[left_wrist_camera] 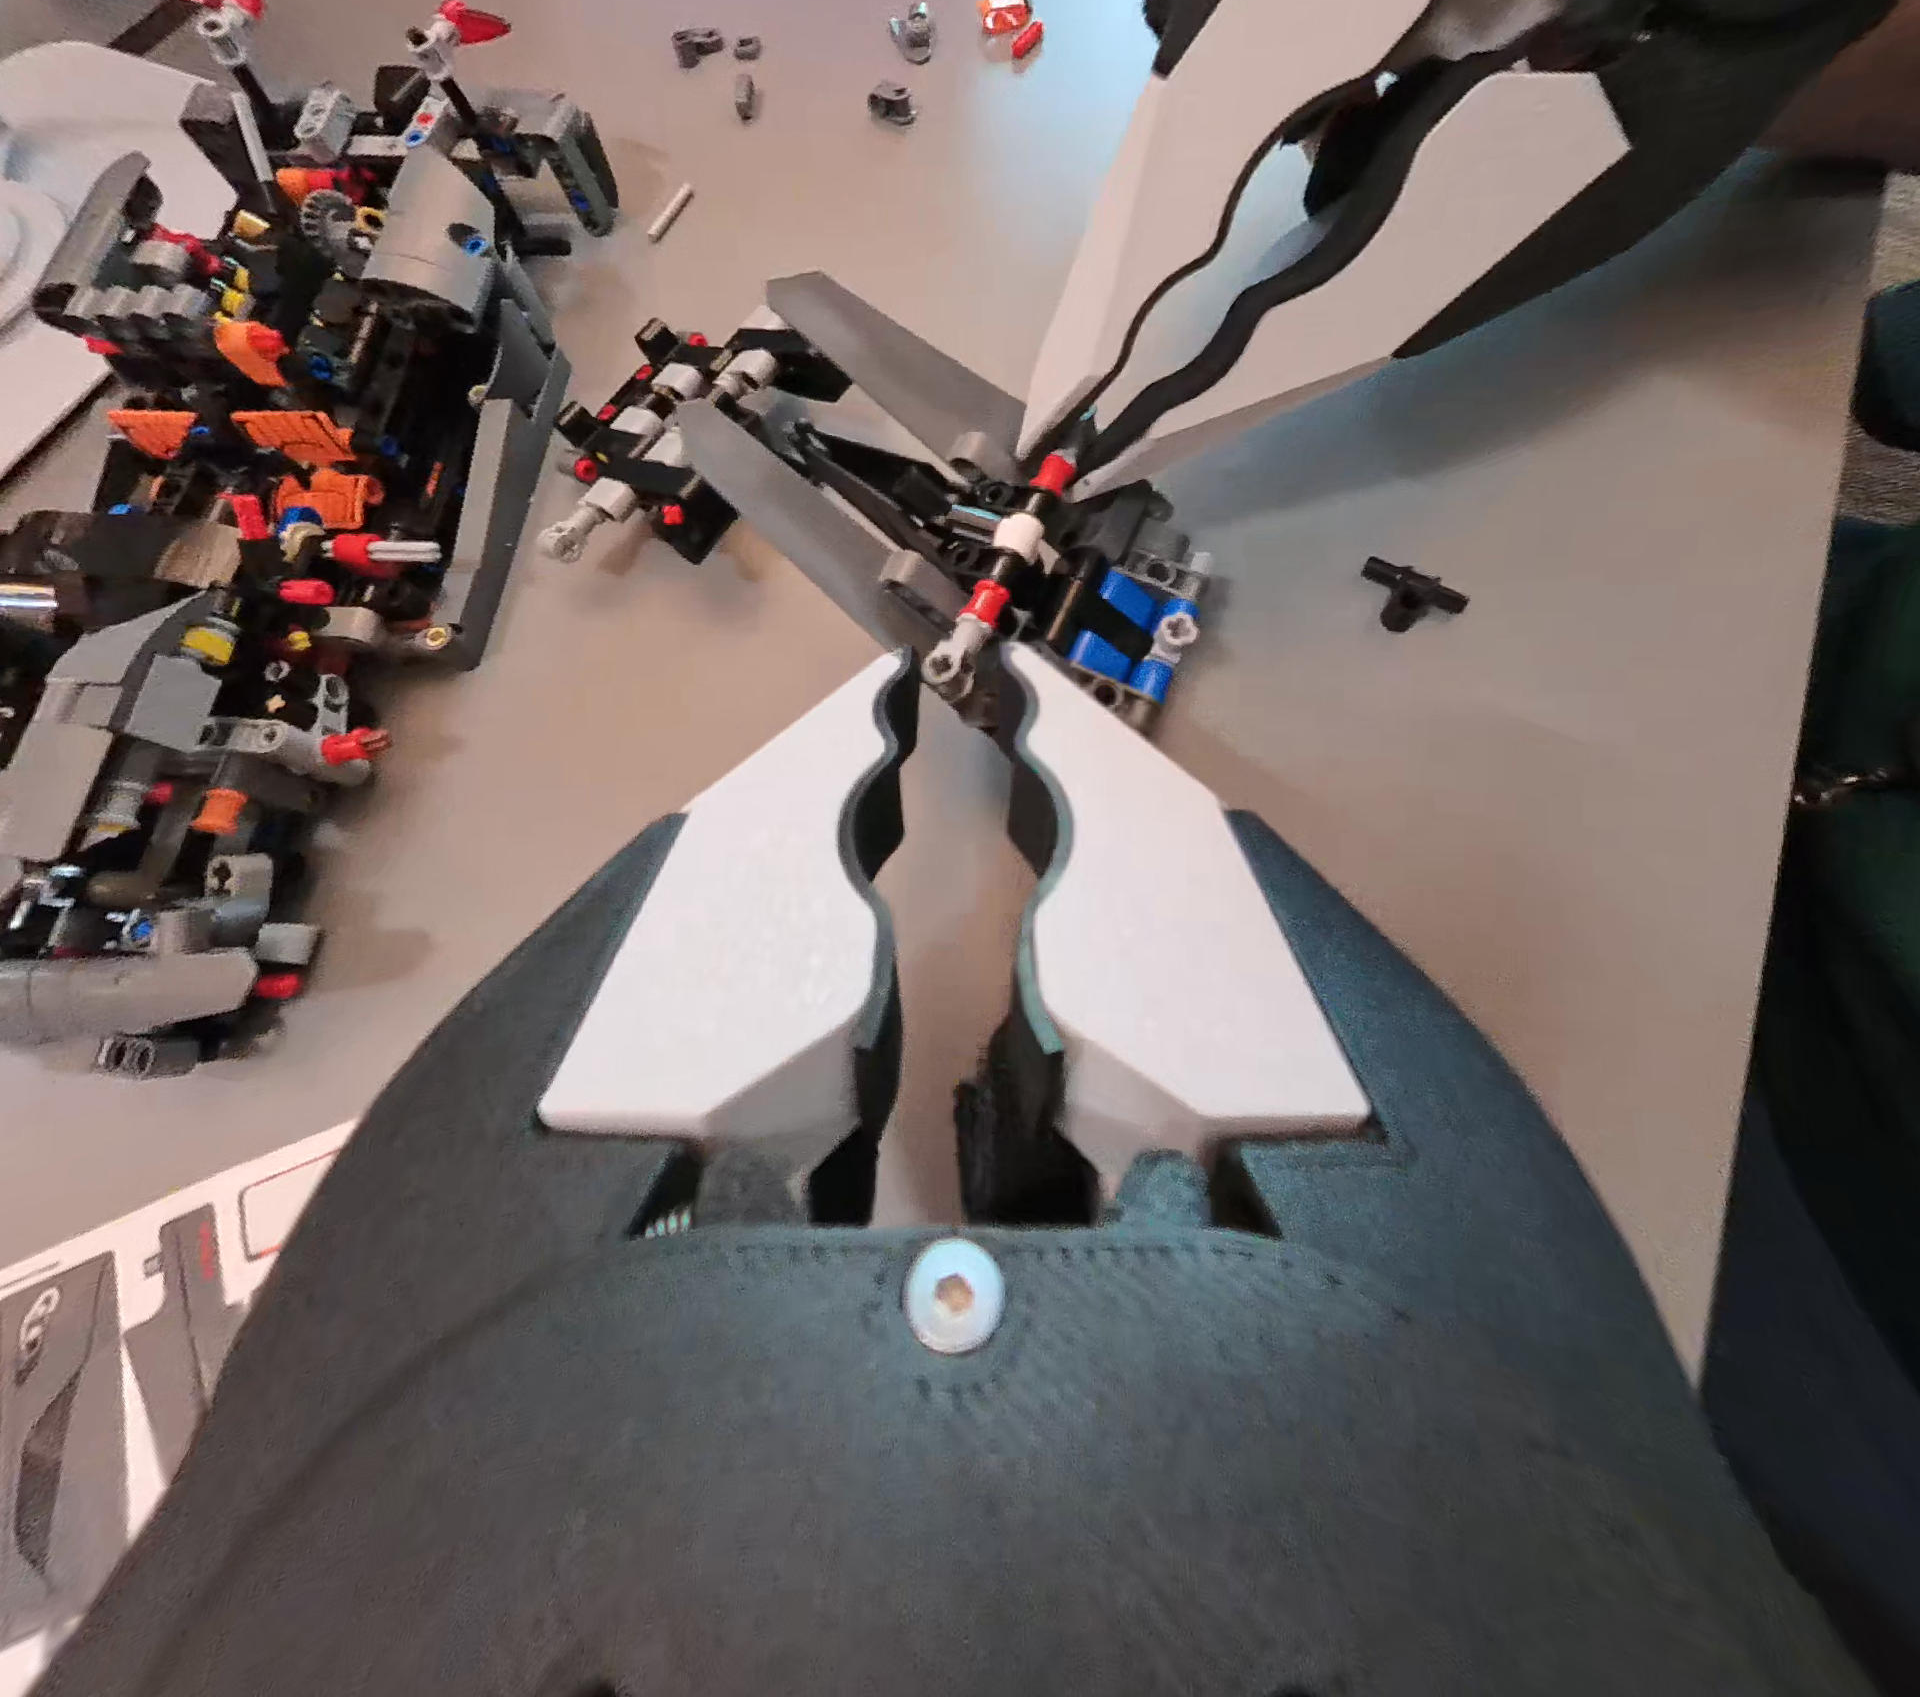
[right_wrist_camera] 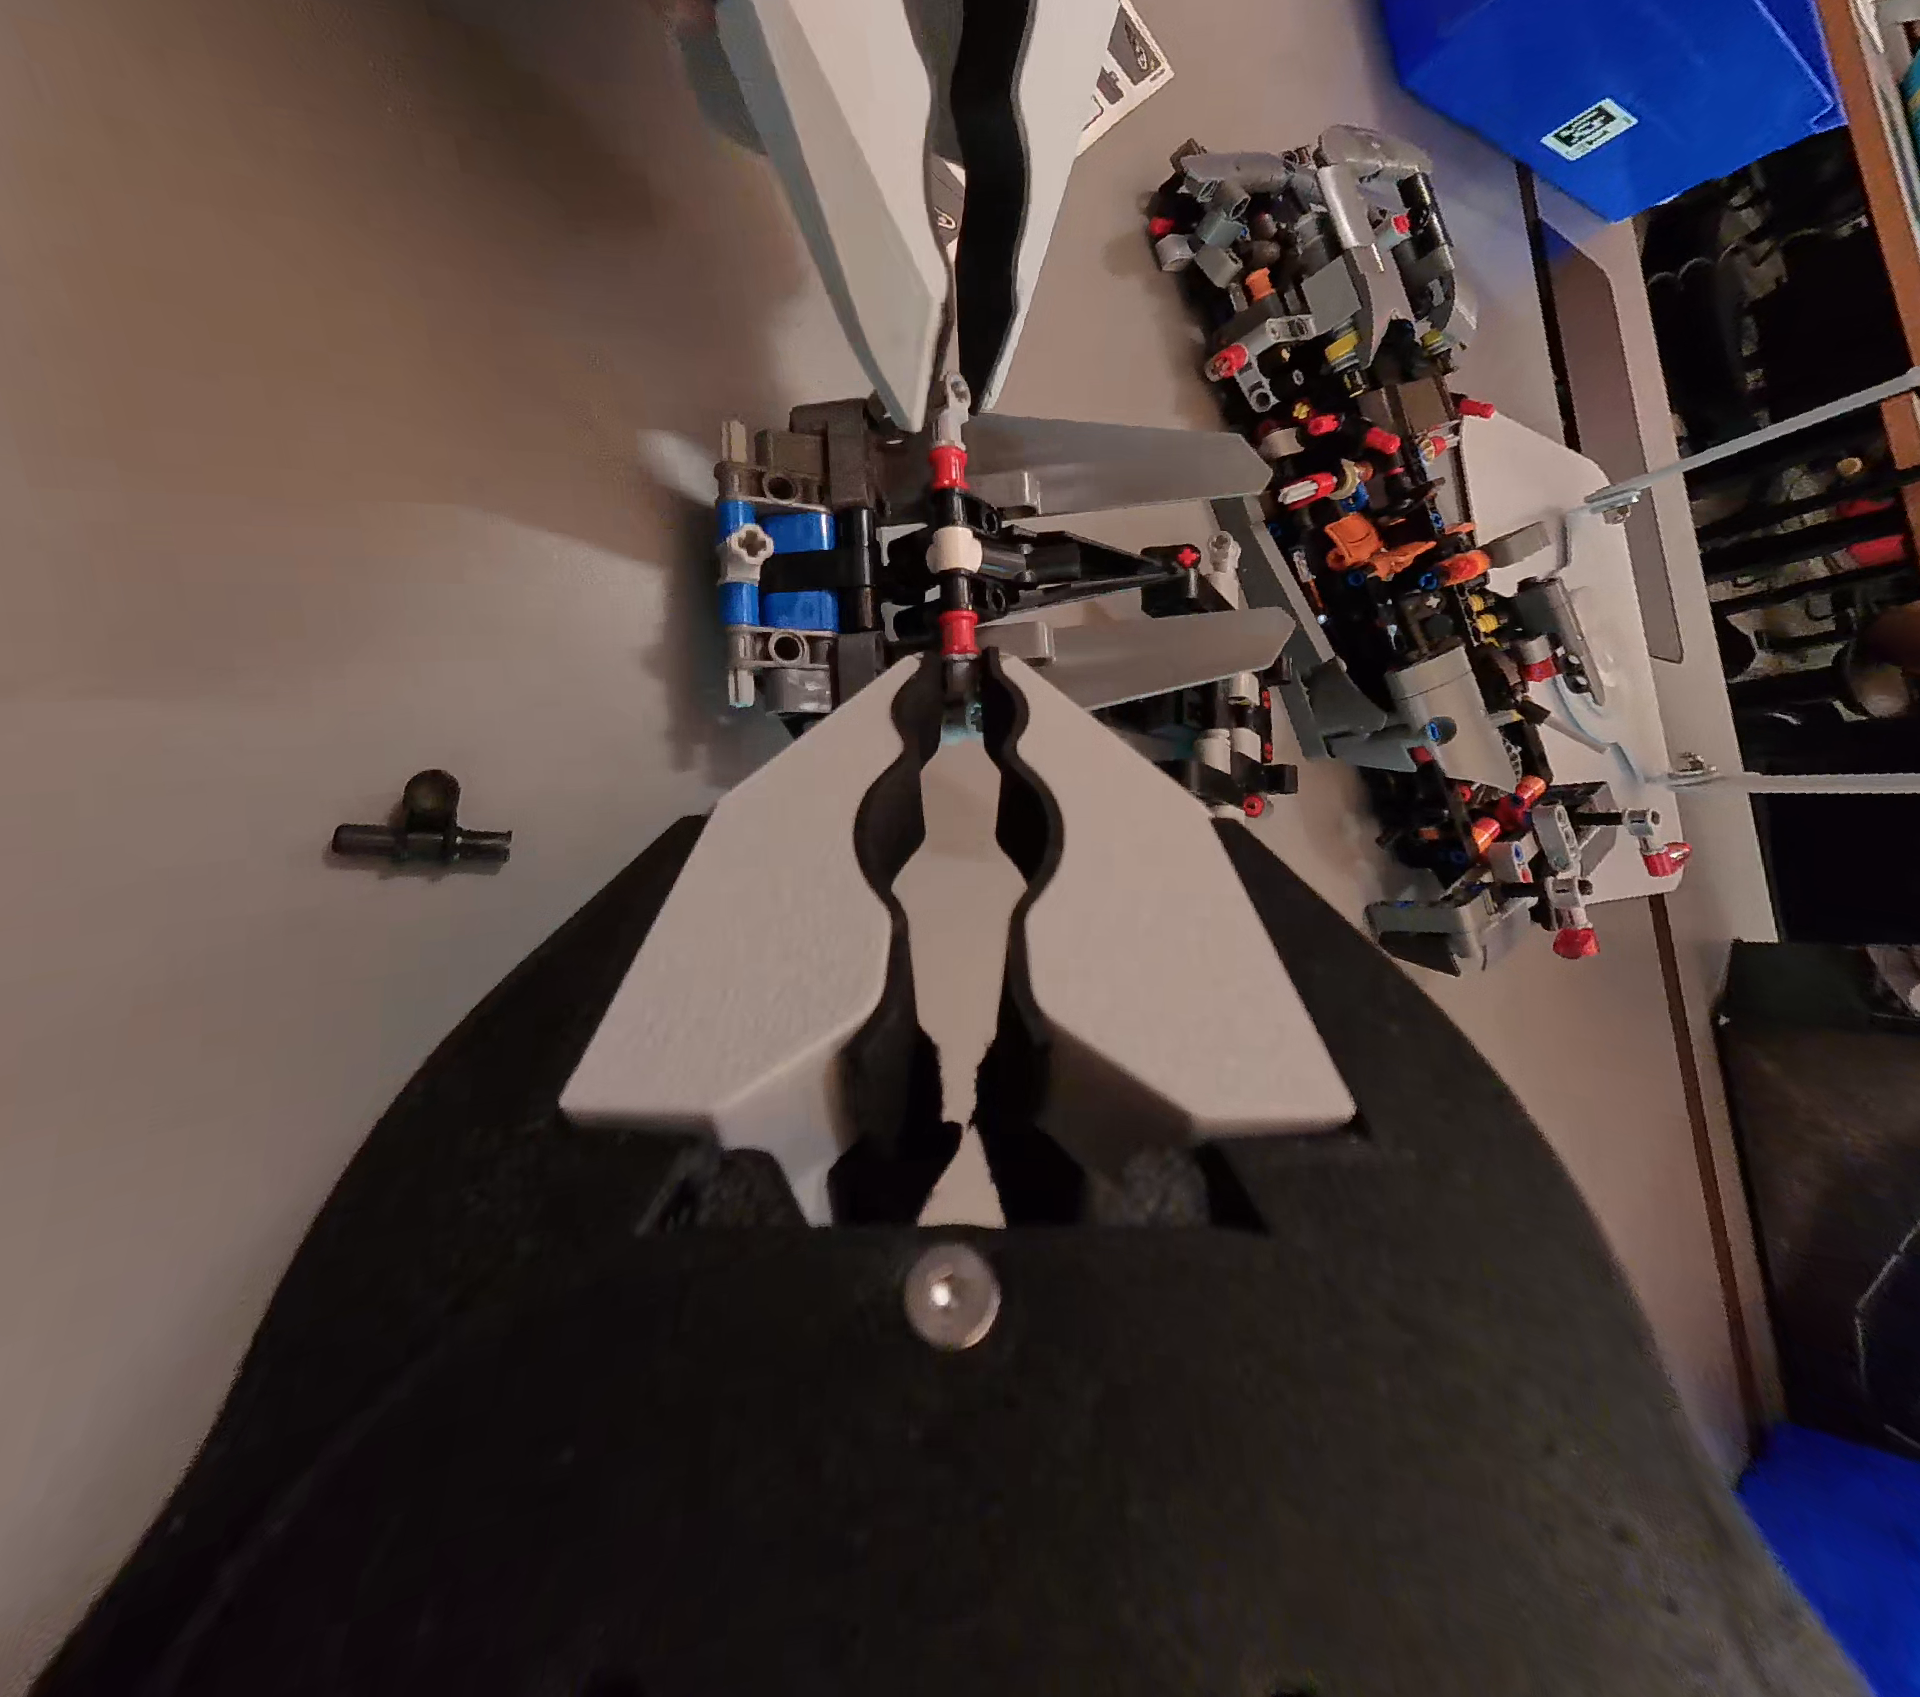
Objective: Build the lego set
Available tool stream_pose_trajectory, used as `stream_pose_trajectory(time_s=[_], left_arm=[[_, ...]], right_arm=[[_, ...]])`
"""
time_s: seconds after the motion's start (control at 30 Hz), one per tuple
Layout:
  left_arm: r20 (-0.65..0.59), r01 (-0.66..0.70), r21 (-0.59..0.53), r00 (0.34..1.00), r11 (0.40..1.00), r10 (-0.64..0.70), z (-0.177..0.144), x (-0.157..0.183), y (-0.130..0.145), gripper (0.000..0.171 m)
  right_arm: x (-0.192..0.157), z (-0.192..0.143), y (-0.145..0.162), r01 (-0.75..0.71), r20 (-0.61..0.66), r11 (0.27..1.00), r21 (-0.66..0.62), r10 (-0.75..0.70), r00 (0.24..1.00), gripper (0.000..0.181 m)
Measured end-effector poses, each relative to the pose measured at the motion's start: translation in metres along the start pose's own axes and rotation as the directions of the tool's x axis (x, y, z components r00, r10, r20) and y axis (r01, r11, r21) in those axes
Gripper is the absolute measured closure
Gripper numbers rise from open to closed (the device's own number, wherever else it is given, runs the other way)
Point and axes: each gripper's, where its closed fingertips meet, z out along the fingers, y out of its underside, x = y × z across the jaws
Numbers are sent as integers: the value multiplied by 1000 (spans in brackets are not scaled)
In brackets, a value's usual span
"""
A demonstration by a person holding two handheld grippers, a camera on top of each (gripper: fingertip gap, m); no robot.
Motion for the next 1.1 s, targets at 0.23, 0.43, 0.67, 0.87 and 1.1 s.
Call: stream_pose_trajectory(time_s=[0.23, 0.43, 0.67, 0.87, 1.1], left_arm=[[107, -134, -19, 985, 991, 135, 3, -3, -1, 164], [173, -227, -32, 958, 973, 229, 4, -2, -1, 164], [187, -297, -42, 936, 954, 300, 6, 3, 0, 165], [193, -365, -69, 908, 928, 372, 6, 4, 1, 165], [192, -425, -81, 881, 902, 432, 5, 5, 1, 165]], right_arm=[[2, 0, 2, -37, 8, 999, 22, 37, 999, 176], [5, -4, 3, -248, 116, 965, 81, 238, 964, 172], [12, -10, 10, -455, 249, 888, 70, 426, 870, 176], [14, -5, 16, -516, 372, 857, 1, 478, 795, 170], [14, 0, 14, -579, 518, 815, -24, 505, 690, 171]])
